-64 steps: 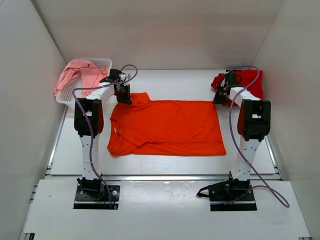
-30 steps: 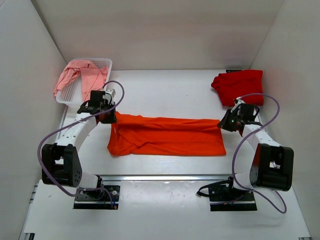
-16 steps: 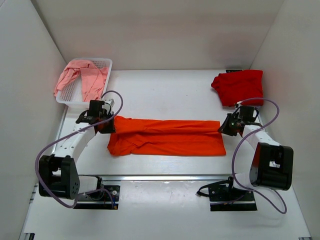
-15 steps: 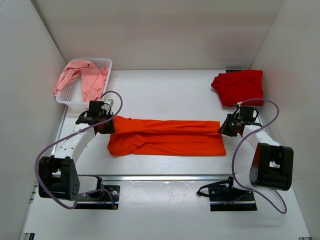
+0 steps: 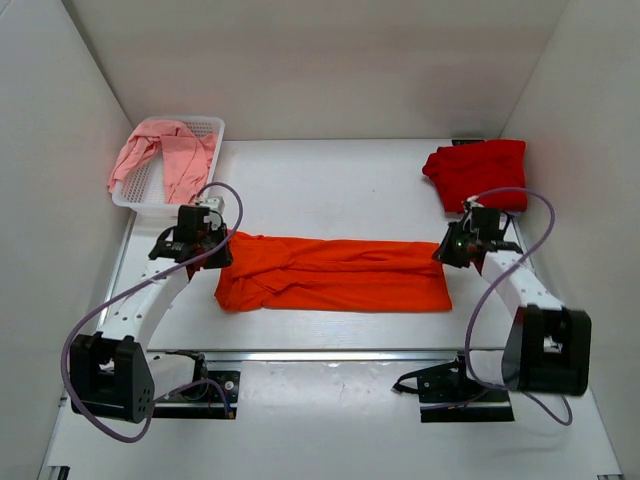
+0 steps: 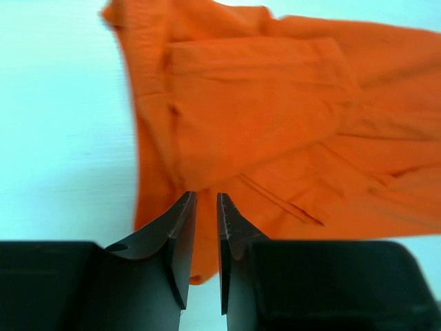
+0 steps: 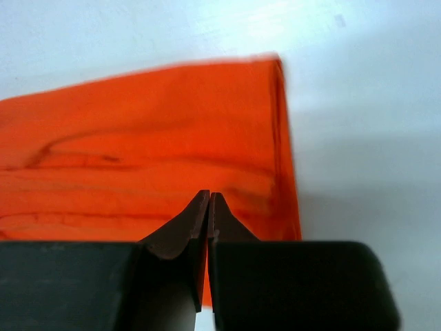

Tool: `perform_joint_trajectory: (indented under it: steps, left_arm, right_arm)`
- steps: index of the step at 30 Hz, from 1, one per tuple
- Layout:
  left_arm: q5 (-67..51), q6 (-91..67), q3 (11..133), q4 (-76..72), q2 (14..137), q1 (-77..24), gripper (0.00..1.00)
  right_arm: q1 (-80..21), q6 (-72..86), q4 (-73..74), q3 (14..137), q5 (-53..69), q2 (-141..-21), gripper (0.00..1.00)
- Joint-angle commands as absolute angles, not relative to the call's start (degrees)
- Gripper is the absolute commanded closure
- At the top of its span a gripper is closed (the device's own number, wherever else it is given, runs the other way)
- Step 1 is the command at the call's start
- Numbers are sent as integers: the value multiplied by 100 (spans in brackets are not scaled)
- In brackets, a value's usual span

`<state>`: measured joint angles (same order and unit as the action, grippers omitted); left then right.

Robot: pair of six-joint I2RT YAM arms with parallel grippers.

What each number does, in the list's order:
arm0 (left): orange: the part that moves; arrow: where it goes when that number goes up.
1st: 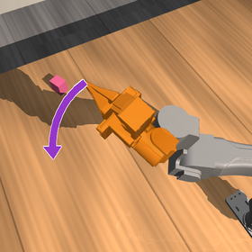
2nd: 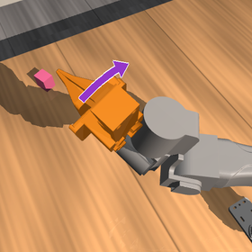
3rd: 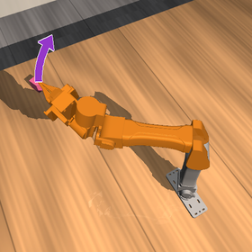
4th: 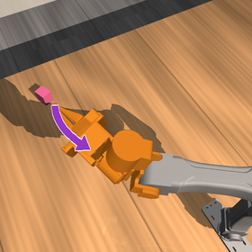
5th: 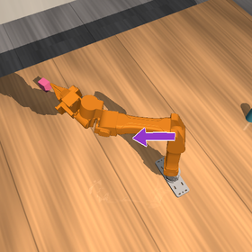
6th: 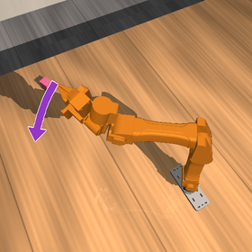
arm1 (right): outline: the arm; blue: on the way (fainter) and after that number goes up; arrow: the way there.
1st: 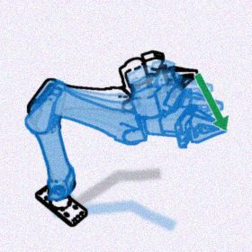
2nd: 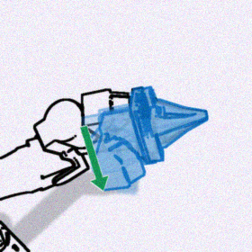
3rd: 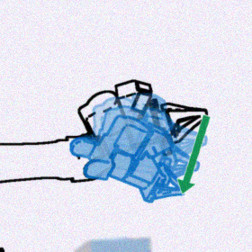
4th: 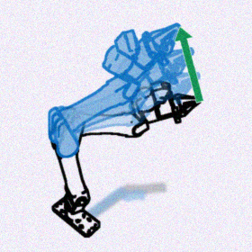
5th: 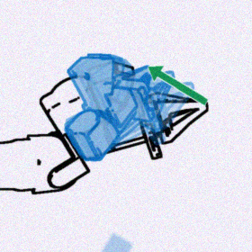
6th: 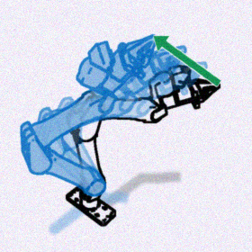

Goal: Fold and stack the t-shirts
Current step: Fold the other side of the tshirt into a rectangle, then rotate the tshirt 90 degrees

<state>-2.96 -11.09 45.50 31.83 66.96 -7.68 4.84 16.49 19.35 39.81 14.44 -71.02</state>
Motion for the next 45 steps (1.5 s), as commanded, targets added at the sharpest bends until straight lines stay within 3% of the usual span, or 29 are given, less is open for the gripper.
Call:
perform_joint_trajectory:
  steps: [1, 7, 15, 21, 24, 27, 31, 34, 38, 42, 45]
  left_arm:
    - [-430, -1484, 4518, 2998, 6679, -1194, 71]
    - [-528, -1924, 4228, 2566, 7399, -1538, 74]
    - [-123, -2004, 4586, 2399, 8742, -2029, 78]
    - [-149, -1846, 6545, 2759, 10647, -2048, 80]
    - [-210, -1583, 8337, 3426, 11773, -1995, 81]
    - [-324, -1372, 10375, 4226, 13046, -2013, 84]
    - [-483, -950, 14651, 6009, 15217, -1960, 84]
    - [-940, -1098, 13984, 5257, 15012, -1784, 84]
    - [-879, -1019, 14931, 5265, 15441, -1837, 80]
    - [-1055, -1203, 14416, 4493, 15293, -1907, 81]
    - [-1195, -1248, 14738, 4421, 15547, -1916, 81]
  right_arm:
    - [299, 1205, 1652, 4745, 1599, -7900, 100]
    - [132, 950, 2064, 5756, 1837, -9324, 100]
    - [-359, 1265, 2626, 5415, 1400, -9413, 100]
    - [-475, 1942, 2909, 5046, 1063, -9396, 100]
    - [-667, 2223, 3014, 4791, 959, -9343, 100]
    - [-1150, 2758, 2919, 4423, 931, -9107, 100]
    - [-2038, 3680, 2769, 4070, 792, -8702, 100]
    - [-2697, 4173, 2506, 3868, 791, -8465, 100]
    - [-3610, 4798, 1909, 3578, 756, -8393, 100]
    - [-4217, 5404, 1232, 3428, 844, -8551, 100]
    - [-4657, 5555, 889, 3532, 791, -8779, 100]
